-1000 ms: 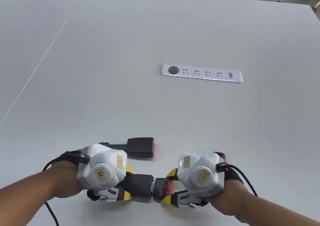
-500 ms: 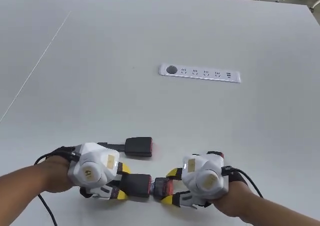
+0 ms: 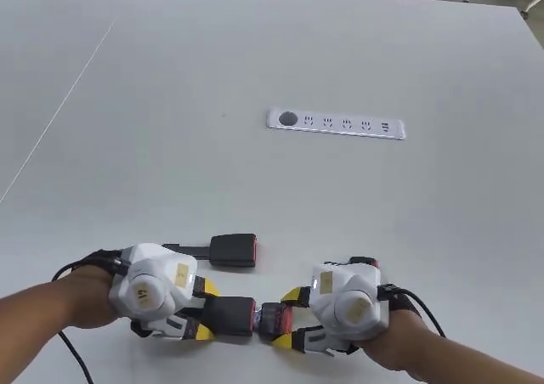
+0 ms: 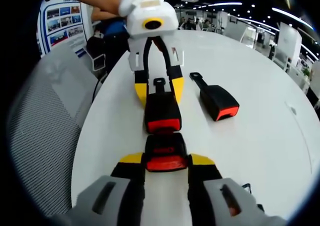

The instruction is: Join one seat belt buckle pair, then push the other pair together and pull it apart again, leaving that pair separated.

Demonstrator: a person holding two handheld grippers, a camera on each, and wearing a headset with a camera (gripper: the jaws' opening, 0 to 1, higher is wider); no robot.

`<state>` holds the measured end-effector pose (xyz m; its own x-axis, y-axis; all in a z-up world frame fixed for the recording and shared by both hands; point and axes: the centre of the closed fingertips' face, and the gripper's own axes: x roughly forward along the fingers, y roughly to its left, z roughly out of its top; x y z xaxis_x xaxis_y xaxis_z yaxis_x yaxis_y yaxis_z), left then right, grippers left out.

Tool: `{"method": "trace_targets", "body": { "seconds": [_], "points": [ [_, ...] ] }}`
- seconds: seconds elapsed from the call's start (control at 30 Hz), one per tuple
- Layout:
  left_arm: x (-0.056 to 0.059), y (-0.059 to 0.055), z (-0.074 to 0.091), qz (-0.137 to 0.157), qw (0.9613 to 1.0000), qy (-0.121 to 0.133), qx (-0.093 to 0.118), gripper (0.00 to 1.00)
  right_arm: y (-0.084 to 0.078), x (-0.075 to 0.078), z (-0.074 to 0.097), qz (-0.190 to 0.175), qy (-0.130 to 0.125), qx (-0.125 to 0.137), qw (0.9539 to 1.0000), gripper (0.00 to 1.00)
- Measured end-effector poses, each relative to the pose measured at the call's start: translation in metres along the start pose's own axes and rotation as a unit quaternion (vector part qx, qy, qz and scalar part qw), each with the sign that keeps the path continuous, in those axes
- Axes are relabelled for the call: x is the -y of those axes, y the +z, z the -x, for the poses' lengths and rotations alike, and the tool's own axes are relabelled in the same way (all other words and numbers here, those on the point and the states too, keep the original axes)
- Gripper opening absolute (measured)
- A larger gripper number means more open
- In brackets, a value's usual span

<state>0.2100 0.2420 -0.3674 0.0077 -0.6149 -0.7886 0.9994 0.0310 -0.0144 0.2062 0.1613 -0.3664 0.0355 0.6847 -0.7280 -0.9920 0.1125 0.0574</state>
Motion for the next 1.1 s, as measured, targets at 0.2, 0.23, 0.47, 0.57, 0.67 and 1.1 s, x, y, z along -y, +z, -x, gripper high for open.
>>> {"method": "trace_targets", "body": {
  "seconds": [0.2, 0.23, 0.47, 0.57, 0.67, 1.1],
  "points": [
    [-0.001, -0.0014, -0.0007, 0.002, 1.0, -0.001, 0.004, 0.3, -0.0002, 0.0009, 0.0013, -0.001, -0.002, 0.004, 1.0, 0.31],
    [-0.0009, -0.0012, -0.0006, -0.001, 1.0, -0.002, 0.003, 0.3, 0.0002, 0.0005, 0.0011, 0.002, -0.003, 0.004, 1.0, 0.31],
    [-0.0017, 0.0, -0.0011, -0.001, 1.0, -0.003, 0.004, 0.3, -0.0012, 0.0018, 0.0037, -0.001, -0.004, 0.006, 1.0, 0.31],
    [-0.0021, 0.0, -0.0012, 0.001, 1.0, -0.003, 0.004, 0.3, -0.0018, 0.0017, 0.0039, -0.004, -0.005, 0.008, 0.9999, 0.31],
    [-0.0027, -0.0012, -0.0019, 0.002, 1.0, -0.003, 0.004, 0.3, -0.0023, 0.0018, 0.0049, -0.006, -0.007, 0.009, 0.9999, 0.31],
    [-0.002, 0.0009, -0.0045, -0.007, 0.9997, -0.006, -0.024, 0.32, 0.0001, -0.0018, 0.0024, -0.016, -0.007, 0.001, 0.9998, 0.34]
  ]
}}
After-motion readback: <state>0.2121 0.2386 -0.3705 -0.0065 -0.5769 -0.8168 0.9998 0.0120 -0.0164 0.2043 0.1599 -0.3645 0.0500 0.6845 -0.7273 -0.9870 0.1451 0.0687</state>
